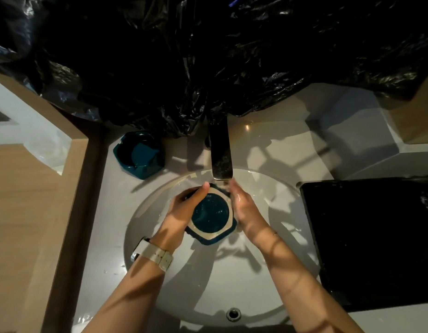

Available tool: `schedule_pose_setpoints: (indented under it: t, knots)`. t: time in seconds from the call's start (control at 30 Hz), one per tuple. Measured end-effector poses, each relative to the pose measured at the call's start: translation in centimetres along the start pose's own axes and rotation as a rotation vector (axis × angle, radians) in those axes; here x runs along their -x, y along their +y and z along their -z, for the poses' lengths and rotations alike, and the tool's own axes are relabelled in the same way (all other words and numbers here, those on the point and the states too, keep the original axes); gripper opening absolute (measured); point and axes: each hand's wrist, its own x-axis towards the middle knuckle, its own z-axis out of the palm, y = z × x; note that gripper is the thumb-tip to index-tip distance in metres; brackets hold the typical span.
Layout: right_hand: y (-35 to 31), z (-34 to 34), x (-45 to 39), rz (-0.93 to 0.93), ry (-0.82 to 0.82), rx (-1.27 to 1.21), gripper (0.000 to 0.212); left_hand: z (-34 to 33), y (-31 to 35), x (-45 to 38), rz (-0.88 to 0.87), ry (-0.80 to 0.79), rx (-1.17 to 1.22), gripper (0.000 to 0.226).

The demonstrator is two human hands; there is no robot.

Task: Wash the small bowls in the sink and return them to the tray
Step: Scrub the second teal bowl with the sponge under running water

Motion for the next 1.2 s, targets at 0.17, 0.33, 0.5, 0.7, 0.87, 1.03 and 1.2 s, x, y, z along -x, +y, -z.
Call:
schedule_pose_setpoints:
  t: [0.17, 0.33, 0.5, 0.7, 0.87, 1.03, 1.2]
  knots:
    - [0.3, -1.6, 0.2, 0.044, 0.298, -0.242, 0.041, -1.5, -0.6, -0.5, -0.002, 0.19, 0.133, 0.037]
    - [1.3, -4.3, 3.2, 0.23, 0.385, -0.326, 0.015, -2.6, -1.8, 0.3, -0.08, 0.283, 0.253, 0.045]
    - [0.1, -3.1, 0.8, 0.069, 0.31, -0.302, 0.028, -3.1, -2.0, 0.8, -0.079, 0.374, 0.398, 0.035]
    - [0.6, -6.3, 4.4, 0.237, 0.301, -0.416, 0.033, -3.5, -0.9, -0.7, -0.016, 0.412, 0.469, 0.05]
    - [1.0, -4.3, 0.8, 0.155, 0.398, -0.288, 0.031, -3.1, -2.2, 0.6, -0.096, 0.389, 0.443, 0.043]
    - [2.5, -6.5, 2.8, 0.197, 0.383, -0.439, 0.031, -3.6, -2.6, 0.5, -0.105, 0.363, 0.456, 0.048]
    - [1.3, -3.2, 0.7, 0.187, 0.297, -0.352, 0.04, -2.8, -3.1, 1.1, -0.161, 0.281, 0.247, 0.054]
